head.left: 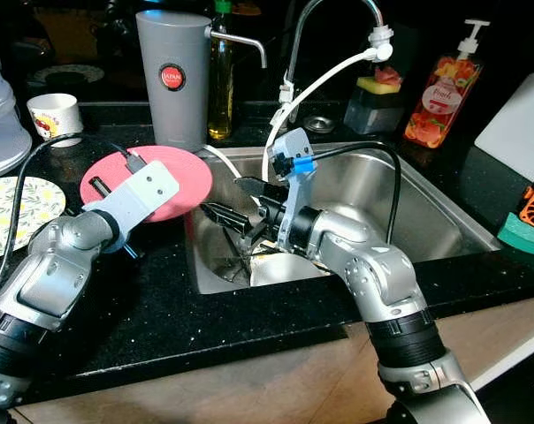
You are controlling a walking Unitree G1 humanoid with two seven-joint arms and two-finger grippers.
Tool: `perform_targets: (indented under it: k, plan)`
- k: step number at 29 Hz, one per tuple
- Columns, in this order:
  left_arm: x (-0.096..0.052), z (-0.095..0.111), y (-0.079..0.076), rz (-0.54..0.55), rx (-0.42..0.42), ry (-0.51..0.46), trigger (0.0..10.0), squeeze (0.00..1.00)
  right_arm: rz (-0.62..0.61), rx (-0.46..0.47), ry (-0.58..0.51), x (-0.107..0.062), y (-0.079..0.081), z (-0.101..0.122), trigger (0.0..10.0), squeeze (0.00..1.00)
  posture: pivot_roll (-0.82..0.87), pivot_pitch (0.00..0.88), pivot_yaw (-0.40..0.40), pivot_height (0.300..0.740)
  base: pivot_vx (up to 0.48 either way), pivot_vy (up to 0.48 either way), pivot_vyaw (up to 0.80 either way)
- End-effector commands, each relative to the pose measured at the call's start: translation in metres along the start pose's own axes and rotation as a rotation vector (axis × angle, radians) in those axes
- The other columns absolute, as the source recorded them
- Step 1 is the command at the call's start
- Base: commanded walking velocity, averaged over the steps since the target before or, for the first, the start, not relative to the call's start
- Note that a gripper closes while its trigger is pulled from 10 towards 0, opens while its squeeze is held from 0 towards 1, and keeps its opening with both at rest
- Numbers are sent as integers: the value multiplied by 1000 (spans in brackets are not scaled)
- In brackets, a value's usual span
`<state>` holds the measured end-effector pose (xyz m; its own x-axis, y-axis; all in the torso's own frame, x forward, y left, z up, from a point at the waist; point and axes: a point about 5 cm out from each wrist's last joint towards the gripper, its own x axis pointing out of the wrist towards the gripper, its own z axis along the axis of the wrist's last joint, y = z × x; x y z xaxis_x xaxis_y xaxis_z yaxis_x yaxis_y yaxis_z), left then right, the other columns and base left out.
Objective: Kitchen organization
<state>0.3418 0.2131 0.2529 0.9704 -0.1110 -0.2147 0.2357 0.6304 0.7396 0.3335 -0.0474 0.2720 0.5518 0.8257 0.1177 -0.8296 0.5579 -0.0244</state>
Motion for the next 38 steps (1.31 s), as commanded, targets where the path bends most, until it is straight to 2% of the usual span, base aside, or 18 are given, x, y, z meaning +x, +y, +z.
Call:
perform_targets:
  k: [1, 9, 13, 14, 15, 16, 17, 18, 19, 20, 21, 23, 25, 29, 30, 31, 34, 38]
  plan:
    - [-1, 4, 11, 66, 15, -19, 0, 0, -14, -4, 1, 0, -3, 1, 10000, 0, -11, 86, -57, 740, 0, 0, 0]
    - [-7, 24, 34, 262, 43, -149, 0, 0, -24, -1, -13, 0, -5, 4, 10000, 0, -11, 95, -56, 740, 0, 0, 0]
    - [-9, 29, 35, 275, 40, -204, 0, 0, -30, 0, -17, 0, -6, 4, 10000, 0, -11, 95, -56, 740, 0, 0, 0]
    - [-7, 26, 31, 230, 17, -180, 0, 0, -31, -1, -18, 1, -6, 4, 10000, 0, -6, 95, -54, 740, 0, 0, 0]
    - [-6, 21, 30, 226, -106, -154, 0, 0, -31, -1, -18, 1, -6, 4, 10000, 0, -8, 95, -52, 740, 0, 0, 0]
    - [-6, 21, 30, 226, -106, -154, 0, 0, -31, -1, -18, 1, -6, 4, 10000, 0, -8, 95, -52, 740, 0, 0, 0]
    - [-4, 18, 32, 227, -244, -128, 0, 0, -31, 0, -18, 1, -6, 4, 10000, 0, -10, 96, -51, 740, 0, 0, 0]
    - [-4, 14, 39, 285, -368, -113, 7137, 992, -32, -1, -18, 1, -6, 4, 10000, 0, -10, 95, -53, 740, 0, 0, 0]
    - [-4, 9, 47, 340, -478, -111, 10000, 1000, -33, 1, -19, 1, -6, 4, 10000, 0, -10, 95, -53, 740, 0, 0, 0]
    - [-4, 5, 53, 381, -540, -112, 10000, 1000, -33, 1, -19, 1, -6, 4, 10000, 0, -7, 95, -54, 740, 0, 0, 0]
    - [-4, 5, 53, 381, -540, -112, 10000, 1000, -33, 1, -19, 1, -6, 4, 10000, 0, -7, 95, -54, 740, 0, 0, 0]
    - [-4, -5, 63, 451, -653, -112, 10000, 1000, -30, 3, -17, 1, -6, 4, 10000, 0, -10, 95, -54, 740, 0, 0, 0]
    - [-3, -12, 66, 468, -725, -104, 10000, 1000, -27, 4, -16, 1, -5, 3, 10000, 0, -9, 97, -53, 740, 0, 0, 0]
    - [-2, -22, 64, 468, -737, -62, 10000, 1000, -25, 9, -13, 2, -5, 2, 10000, 0, -12, 99, -51, 740, 0, 0, 0]
    - [-2, -26, 63, 470, -740, -38, 10000, 1000, -26, 13, -12, 2, -5, 1, 10000, 0, -12, 99, -51, 740, 0, 0, 0]
    - [-1, -39, 58, 463, -757, 33, 10000, 1000, -45, 44, -14, 4, -6, -4, 10000, 0, -12, 100, -52, 740, 0, 0, 0]
    - [0, -48, 55, 462, -786, 77, 10000, 1000, -69, 74, -18, 6, -8, -7, 10000, 0, -13, 102, -55, 740, 0, 0, 0]
    - [5, -57, 48, 414, -881, 44, 10000, 1000, -189, 149, -52, 12, -23, -13, 10000, 0, -9, 107, -63, 740, 0, 0, 0]
